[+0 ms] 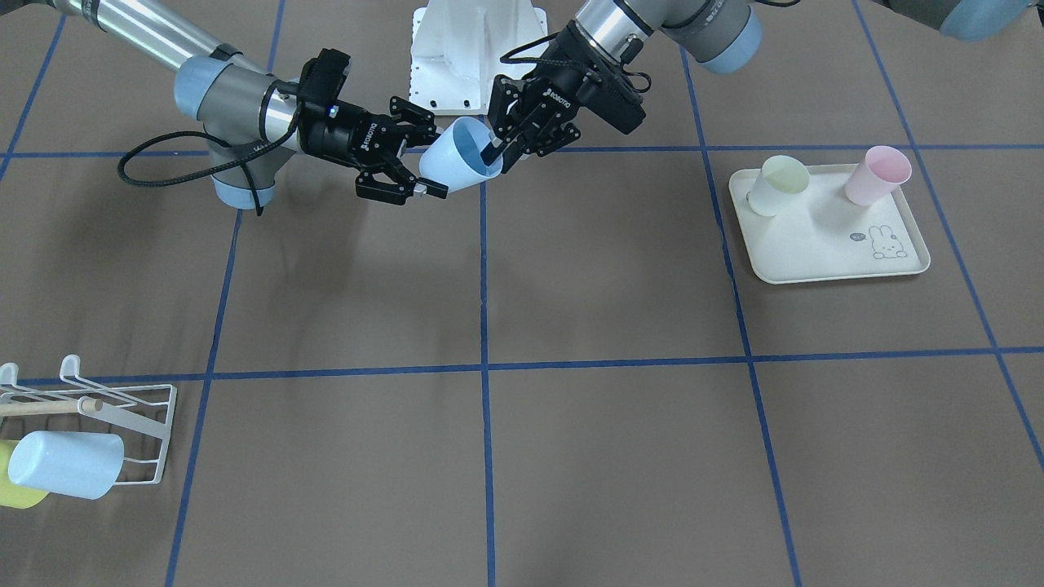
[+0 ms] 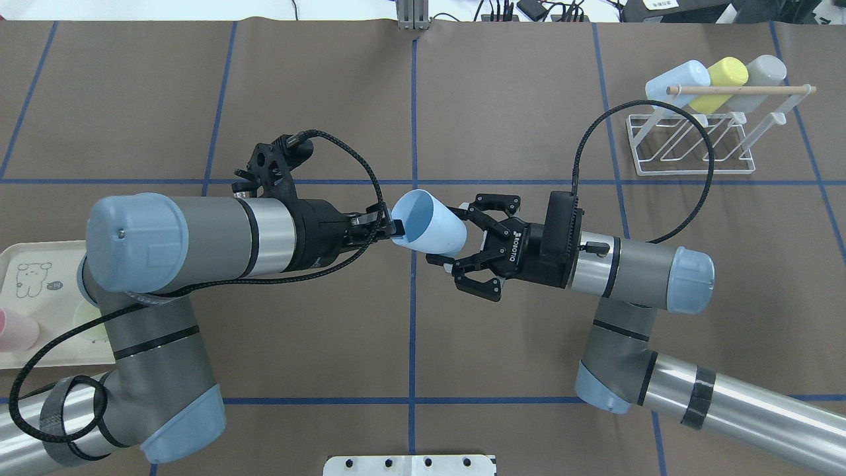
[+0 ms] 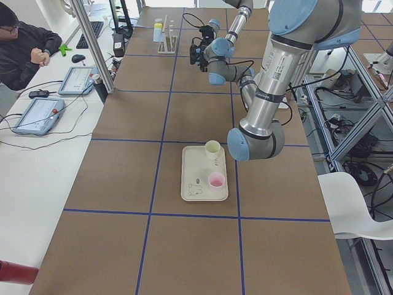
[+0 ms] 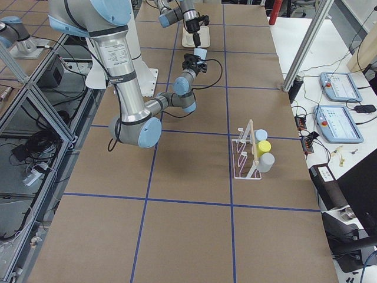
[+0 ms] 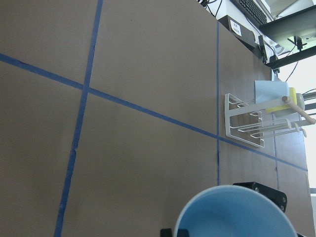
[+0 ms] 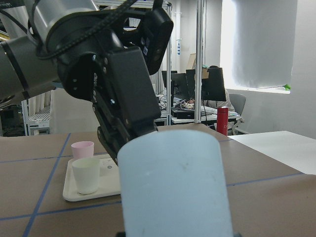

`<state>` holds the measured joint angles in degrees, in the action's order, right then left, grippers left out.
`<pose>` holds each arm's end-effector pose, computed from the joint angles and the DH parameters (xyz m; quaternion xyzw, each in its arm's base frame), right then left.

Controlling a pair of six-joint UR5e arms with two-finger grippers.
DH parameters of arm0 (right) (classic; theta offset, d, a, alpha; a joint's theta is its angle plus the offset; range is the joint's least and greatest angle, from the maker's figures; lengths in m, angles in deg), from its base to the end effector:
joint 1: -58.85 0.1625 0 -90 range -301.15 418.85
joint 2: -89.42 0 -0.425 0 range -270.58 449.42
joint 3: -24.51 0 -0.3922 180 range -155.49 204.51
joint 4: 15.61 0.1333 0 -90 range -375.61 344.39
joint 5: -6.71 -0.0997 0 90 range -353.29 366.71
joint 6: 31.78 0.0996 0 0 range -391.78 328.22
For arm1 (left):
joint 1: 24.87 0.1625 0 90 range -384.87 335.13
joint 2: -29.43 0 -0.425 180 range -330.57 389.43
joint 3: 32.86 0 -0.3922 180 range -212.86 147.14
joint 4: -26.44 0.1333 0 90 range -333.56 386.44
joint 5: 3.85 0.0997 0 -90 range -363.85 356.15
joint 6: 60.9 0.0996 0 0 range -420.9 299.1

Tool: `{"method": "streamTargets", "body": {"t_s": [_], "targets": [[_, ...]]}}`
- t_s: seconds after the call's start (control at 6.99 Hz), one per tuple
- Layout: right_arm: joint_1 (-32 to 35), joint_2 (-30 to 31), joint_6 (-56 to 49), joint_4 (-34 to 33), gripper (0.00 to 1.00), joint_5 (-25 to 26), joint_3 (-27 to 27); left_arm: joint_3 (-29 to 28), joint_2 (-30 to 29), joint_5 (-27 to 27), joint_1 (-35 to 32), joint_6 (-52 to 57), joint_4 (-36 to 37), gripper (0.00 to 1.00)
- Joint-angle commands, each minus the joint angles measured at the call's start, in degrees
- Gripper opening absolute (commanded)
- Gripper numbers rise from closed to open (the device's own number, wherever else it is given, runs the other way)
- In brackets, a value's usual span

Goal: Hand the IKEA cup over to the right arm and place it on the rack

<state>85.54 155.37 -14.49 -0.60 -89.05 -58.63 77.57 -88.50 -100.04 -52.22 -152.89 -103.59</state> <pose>-0.4616 -0.3701 0.2975 0.6511 -0.5840 -0.2292 0.4271 0.4424 -0.3668 0.1480 0.1150 0.6876 -0.1449 0.7021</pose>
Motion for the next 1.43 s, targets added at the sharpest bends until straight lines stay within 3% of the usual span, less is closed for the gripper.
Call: {"method": "streamTargets", "body": {"t_s": [0.0,0.29,0.72,1.0,1.29], "targets": [[0.47,0.75,-0.06,-0.16,0.21,0.23,-0.09,1.61,0.42,0.13,-1.73,2.76,0.91,1.00],[3.35,3.64,-0.50,-3.48,0.00,1.63,-0.27,4.59,3.83,-0.05,-3.67,12.13,8.34,1.00],[8.01,4.71,-6.45,-23.20,0.00,1.46,-4.29,11.02,17.43,-0.14,-8.40,29.77,11.46,1.00],[10.74,6.81,-10.32,-44.33,0.00,1.28,-15.75,11.12,24.64,-3.19,-15.85,42.63,11.29,1.00],[12.06,6.65,-16.72,-75.42,0.00,1.81,-30.88,11.03,29.05,-4.09,-20.71,50.13,10.76,1.00]]}}
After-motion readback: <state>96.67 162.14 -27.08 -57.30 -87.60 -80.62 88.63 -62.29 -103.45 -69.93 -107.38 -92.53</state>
